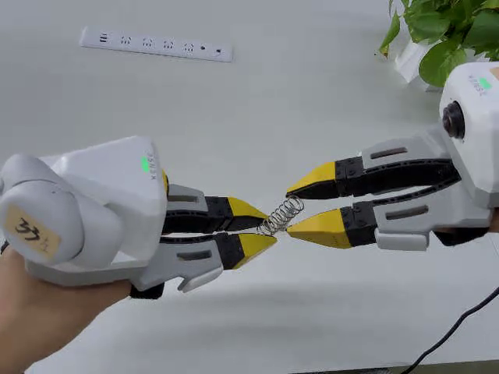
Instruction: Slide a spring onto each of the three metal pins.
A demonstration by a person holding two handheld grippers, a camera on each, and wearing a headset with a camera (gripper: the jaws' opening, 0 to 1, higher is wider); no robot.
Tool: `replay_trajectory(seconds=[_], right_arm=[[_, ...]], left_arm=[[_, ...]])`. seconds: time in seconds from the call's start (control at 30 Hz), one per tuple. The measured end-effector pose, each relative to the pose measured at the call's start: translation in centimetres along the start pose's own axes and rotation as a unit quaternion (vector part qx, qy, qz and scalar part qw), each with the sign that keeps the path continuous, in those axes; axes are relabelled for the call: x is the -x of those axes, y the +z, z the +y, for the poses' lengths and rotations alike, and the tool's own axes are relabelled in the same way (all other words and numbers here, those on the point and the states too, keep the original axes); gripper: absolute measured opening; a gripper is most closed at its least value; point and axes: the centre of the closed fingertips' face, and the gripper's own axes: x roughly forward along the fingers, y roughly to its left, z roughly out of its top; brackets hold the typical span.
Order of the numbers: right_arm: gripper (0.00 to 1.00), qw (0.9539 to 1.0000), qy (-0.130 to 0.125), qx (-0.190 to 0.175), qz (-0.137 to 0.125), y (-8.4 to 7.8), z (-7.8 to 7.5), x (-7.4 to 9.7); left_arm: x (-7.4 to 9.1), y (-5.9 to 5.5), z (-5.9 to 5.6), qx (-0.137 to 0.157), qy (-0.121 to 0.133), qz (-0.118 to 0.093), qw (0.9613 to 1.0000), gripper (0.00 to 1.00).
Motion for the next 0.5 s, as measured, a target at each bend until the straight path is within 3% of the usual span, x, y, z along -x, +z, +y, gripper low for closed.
replay_trajectory(seconds=[0.2,0.5], right_arm=[[0.24,0.9946,0.034,0.063,0.076,-0.3,0.0,-0.4],[0.19,0.9747,0.084,0.134,0.158,-1.3,0.7,-1.7]], left_arm=[[-0.3,-0.4,-0.2,-0.003,-0.003,0.005,1.0,0.06],[-0.5,-0.5,-0.3,-0.009,-0.005,0.009,0.9999,0.06]])
